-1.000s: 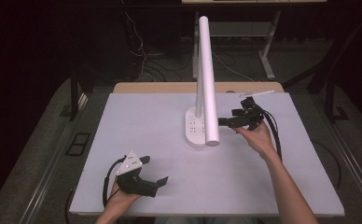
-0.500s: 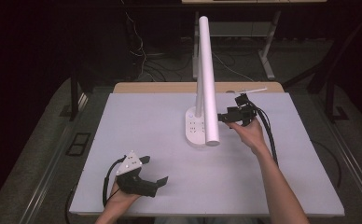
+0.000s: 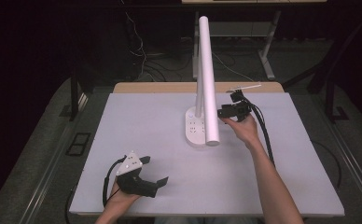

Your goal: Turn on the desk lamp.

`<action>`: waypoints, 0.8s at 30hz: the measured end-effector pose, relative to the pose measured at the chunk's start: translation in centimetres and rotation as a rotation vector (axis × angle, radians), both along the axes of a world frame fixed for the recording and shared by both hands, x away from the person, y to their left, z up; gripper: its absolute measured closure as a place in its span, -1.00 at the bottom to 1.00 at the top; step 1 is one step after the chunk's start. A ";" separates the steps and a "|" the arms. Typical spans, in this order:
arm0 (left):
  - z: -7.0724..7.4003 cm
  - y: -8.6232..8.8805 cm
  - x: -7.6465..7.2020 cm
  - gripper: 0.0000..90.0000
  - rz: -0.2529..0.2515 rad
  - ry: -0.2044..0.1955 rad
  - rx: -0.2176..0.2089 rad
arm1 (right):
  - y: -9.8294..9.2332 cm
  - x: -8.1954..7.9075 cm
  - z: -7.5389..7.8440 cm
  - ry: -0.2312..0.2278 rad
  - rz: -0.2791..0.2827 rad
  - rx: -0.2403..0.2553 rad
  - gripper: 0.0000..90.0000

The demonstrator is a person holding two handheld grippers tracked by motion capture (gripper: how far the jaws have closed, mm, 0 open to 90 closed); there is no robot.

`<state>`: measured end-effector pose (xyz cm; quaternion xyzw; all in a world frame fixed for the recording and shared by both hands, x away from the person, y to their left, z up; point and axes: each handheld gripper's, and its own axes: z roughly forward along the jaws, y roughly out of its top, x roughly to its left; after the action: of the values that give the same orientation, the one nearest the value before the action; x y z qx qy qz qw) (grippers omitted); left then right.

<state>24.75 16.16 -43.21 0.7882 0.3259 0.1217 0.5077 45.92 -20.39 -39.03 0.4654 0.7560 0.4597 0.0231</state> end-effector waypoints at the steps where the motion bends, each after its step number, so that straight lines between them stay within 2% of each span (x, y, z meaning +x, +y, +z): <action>1: 0.0 0.0 0.0 -1.00 -0.001 -0.001 0.001 | 0.1 0.1 0.0 -0.005 -0.011 -0.001 -0.59; 3: 0.0 0.0 0.0 -1.00 0.001 -0.001 -0.001 | 0.2 0.3 0.0 -0.006 -0.016 0.006 -0.47; 8: 0.1 0.2 -0.1 -1.00 0.009 -0.002 -0.006 | 0.6 0.7 -0.1 -0.014 -0.034 -0.015 -0.20; 15: 0.1 0.0 -0.1 -1.00 0.001 -0.001 -0.005 | 1.5 1.2 -1.1 0.005 -0.057 -0.030 0.11; 17: 0.1 0.0 -0.2 -1.00 0.000 -0.001 -0.004 | 1.6 1.3 -1.3 0.007 -0.062 -0.027 0.15; 18: 0.1 0.0 -0.1 -1.00 0.000 0.000 -0.005 | 1.8 1.4 -1.6 0.010 -0.069 -0.024 0.25; 24: 0.1 0.0 -0.1 -1.00 -0.008 -0.004 -0.002 | 2.0 1.6 -2.2 0.009 -0.073 -0.013 0.51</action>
<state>24.62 16.16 -43.15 0.7886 0.3221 0.1208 0.5097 47.56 -18.35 -41.24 0.4945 0.7418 0.4513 0.0394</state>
